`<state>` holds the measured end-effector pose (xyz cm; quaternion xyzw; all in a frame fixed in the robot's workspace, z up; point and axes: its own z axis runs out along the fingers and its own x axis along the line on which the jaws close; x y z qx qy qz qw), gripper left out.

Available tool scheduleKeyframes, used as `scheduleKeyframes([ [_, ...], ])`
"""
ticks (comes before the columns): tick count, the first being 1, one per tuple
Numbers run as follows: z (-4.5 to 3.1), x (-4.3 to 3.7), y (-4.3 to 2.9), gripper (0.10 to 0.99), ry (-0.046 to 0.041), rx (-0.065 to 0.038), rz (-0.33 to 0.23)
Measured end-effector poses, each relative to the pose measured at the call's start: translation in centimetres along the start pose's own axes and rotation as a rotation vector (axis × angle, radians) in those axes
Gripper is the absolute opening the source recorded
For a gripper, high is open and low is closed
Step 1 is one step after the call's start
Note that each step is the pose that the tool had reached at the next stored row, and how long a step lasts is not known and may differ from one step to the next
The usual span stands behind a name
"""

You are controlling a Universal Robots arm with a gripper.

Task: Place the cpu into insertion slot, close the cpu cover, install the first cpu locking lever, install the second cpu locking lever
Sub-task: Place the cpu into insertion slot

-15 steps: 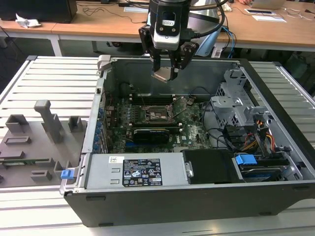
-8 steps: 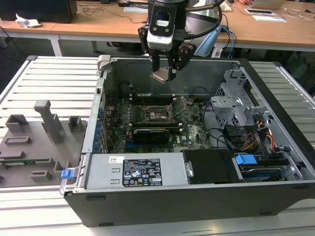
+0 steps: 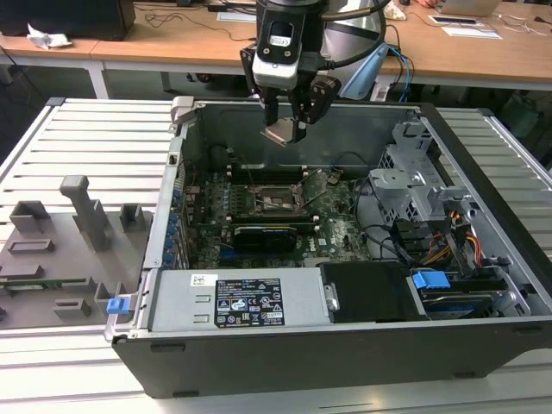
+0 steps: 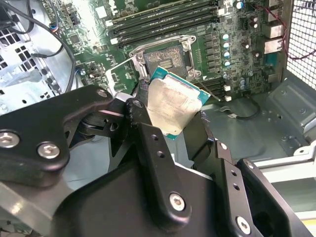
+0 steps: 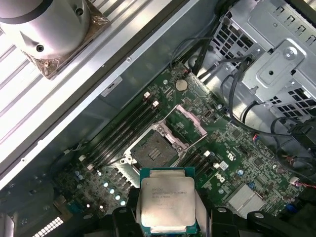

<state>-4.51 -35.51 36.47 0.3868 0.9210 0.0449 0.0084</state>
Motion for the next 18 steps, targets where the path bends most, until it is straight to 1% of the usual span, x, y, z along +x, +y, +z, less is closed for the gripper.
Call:
scheduleKeyframes([
  [12,0.17,0.04,-0.06,0.529,-0.0056,-0.001,0.063],
  [18,0.29,0.06,-0.09,0.529,-0.0093,-0.002,0.104],
])
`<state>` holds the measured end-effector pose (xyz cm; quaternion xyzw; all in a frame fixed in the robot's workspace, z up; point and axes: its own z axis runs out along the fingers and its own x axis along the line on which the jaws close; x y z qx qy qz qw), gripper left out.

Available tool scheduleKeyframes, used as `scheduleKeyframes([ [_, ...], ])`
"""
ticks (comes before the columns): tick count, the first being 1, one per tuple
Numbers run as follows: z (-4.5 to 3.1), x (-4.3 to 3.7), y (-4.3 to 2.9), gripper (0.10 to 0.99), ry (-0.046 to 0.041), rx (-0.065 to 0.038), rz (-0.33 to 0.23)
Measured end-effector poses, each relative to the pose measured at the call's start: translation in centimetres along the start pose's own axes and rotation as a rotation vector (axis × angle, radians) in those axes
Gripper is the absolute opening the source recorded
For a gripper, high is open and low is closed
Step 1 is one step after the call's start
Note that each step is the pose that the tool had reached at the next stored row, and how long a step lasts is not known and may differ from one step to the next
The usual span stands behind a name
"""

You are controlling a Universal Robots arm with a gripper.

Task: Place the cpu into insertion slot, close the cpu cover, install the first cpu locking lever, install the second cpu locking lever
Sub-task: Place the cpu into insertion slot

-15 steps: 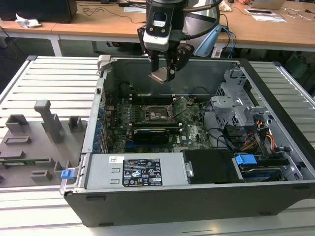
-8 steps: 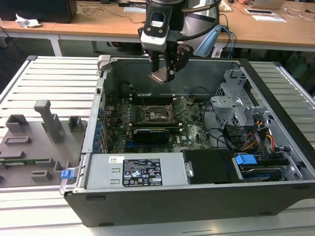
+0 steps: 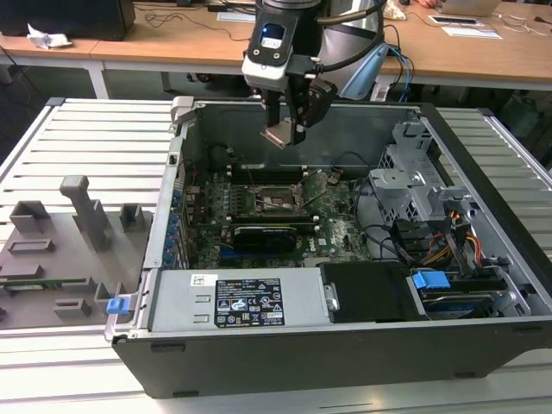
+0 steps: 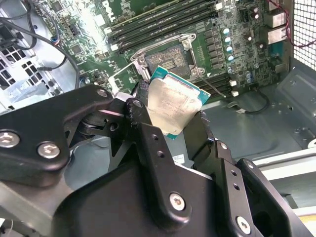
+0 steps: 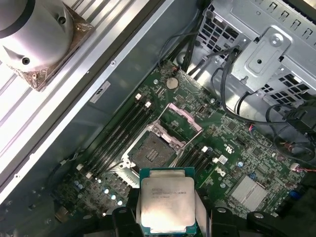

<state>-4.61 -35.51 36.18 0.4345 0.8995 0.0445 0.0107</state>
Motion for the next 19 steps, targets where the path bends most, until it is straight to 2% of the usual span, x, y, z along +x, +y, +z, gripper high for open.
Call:
scheduleKeyframes([
  [19,0.33,0.09,-0.15,0.529,-0.0094,-0.002,0.105],
])
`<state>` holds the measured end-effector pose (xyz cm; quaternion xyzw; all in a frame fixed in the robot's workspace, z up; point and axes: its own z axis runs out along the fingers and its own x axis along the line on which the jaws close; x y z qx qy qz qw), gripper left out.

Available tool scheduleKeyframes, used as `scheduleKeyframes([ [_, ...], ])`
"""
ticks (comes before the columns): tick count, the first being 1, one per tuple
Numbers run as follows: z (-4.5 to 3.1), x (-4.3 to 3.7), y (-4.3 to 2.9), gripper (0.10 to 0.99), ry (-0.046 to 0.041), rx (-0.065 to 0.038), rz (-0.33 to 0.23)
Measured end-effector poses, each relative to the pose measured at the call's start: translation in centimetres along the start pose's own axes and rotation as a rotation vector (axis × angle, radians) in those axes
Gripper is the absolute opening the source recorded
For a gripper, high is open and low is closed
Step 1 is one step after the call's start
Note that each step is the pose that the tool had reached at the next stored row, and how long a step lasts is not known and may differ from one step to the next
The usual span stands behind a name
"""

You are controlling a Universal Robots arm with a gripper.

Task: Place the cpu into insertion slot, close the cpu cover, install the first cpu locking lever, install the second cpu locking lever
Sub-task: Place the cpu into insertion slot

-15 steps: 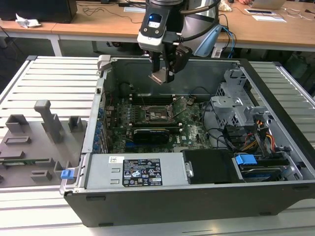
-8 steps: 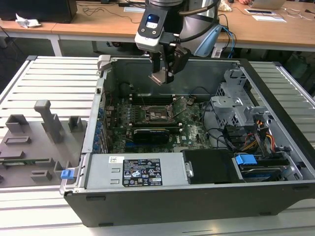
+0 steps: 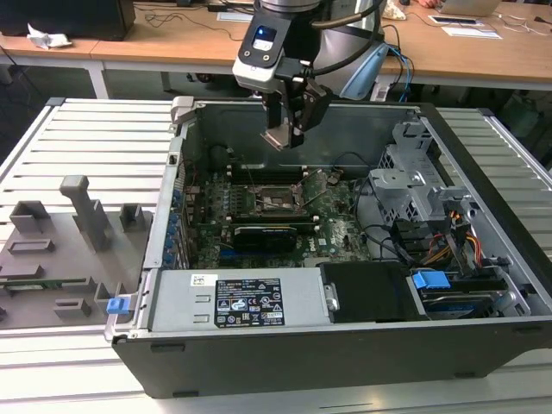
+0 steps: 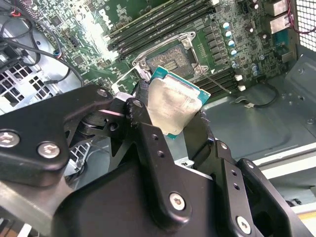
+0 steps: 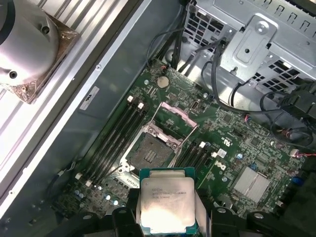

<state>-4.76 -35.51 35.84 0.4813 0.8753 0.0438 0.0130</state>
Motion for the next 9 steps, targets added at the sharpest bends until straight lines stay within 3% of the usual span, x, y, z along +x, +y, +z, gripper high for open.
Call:
scheduleKeyframes([
  [9,0.06,0.02,-0.03,0.529,-0.0031,-0.001,0.035],
])
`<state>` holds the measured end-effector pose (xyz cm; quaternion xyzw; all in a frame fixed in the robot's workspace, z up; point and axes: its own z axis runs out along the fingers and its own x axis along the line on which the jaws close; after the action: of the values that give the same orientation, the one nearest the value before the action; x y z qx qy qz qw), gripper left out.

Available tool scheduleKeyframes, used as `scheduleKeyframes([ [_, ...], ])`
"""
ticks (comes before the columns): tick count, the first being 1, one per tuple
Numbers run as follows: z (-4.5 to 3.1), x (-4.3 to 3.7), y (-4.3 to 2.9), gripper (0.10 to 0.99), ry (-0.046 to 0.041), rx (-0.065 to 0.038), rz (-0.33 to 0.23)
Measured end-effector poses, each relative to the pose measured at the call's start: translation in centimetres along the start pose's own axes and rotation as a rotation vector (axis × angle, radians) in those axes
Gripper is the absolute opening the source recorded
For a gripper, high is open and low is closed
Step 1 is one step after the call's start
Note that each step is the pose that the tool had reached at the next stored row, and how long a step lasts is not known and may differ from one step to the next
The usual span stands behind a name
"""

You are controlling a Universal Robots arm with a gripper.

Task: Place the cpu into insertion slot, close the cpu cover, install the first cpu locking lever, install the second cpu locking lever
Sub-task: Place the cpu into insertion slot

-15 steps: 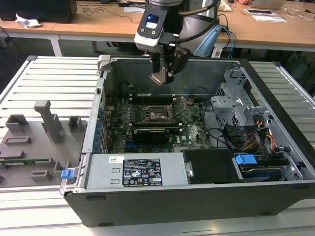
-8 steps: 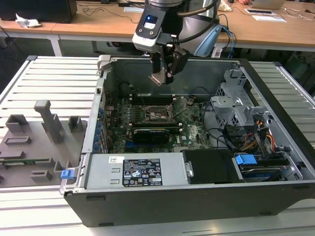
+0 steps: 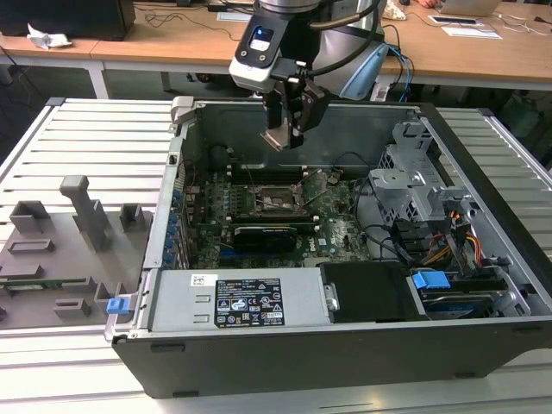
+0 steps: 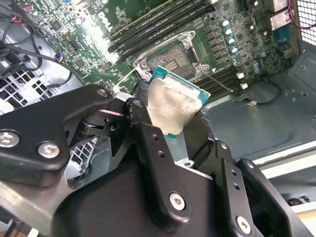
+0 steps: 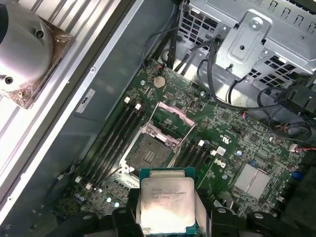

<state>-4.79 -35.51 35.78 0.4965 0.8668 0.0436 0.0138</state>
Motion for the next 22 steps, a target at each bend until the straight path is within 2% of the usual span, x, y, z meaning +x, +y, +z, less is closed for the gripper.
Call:
scheduleKeyframes([
  [22,0.25,0.05,-0.12,0.529,-0.0100,-0.002,0.111],
])
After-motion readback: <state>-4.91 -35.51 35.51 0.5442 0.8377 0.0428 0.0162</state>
